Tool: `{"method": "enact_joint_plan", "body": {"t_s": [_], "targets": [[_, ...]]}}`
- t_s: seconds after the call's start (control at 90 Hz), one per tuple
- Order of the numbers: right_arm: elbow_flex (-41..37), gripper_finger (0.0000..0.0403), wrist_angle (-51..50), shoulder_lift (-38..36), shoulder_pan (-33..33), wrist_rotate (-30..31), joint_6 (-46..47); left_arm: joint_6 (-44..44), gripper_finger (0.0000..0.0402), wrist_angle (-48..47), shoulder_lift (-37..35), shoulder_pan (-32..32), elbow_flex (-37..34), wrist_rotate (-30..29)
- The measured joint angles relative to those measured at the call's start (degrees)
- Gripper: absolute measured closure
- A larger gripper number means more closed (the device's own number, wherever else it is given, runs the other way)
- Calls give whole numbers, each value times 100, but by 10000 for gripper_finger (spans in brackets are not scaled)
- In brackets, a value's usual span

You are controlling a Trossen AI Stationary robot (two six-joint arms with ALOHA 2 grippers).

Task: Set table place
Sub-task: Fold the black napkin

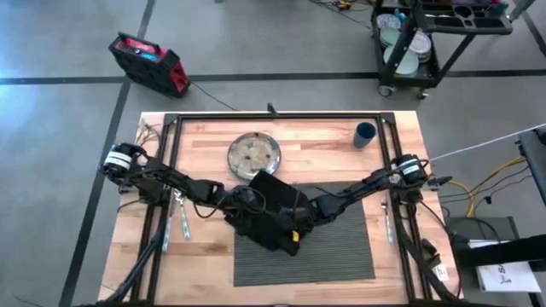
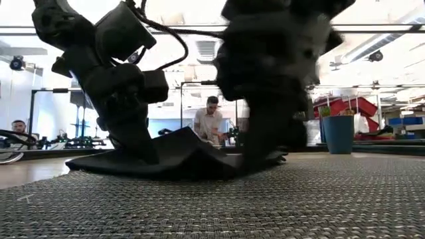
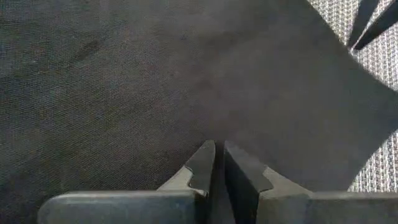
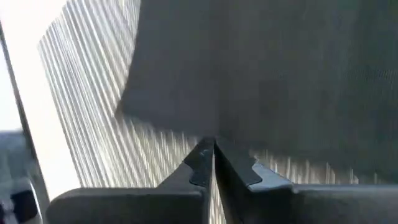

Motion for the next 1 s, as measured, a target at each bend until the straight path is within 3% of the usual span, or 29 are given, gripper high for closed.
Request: {"method": "enact_joint_plan", "body": {"t_s": [0.244, 0.478, 0.656, 0.767, 0.867, 1.0], "targets": [[-4, 403, -94, -493, 247, 1795, 653, 915, 381, -117, -322, 30, 418, 32], [-11, 403, -59, -760, 244, 2750, 1157, 1977, 381, -861, -315, 463, 1105, -325], [-13, 403, -93, -760, 244, 2781, 1210, 2477, 381, -1466, -319, 1229, 1409, -265], [-110, 403, -119, -760, 247, 2688, 1183, 2499, 373, -1580, -332, 1873, 1456, 465], [-210, 401, -102, -764, 247, 2505, 1144, 2499, 349, -1664, -332, 2368, 1456, 1195], [-362, 381, -98, -770, 283, 2316, 1141, 2574, 298, -2007, -332, 2697, 1456, 1415]]}}
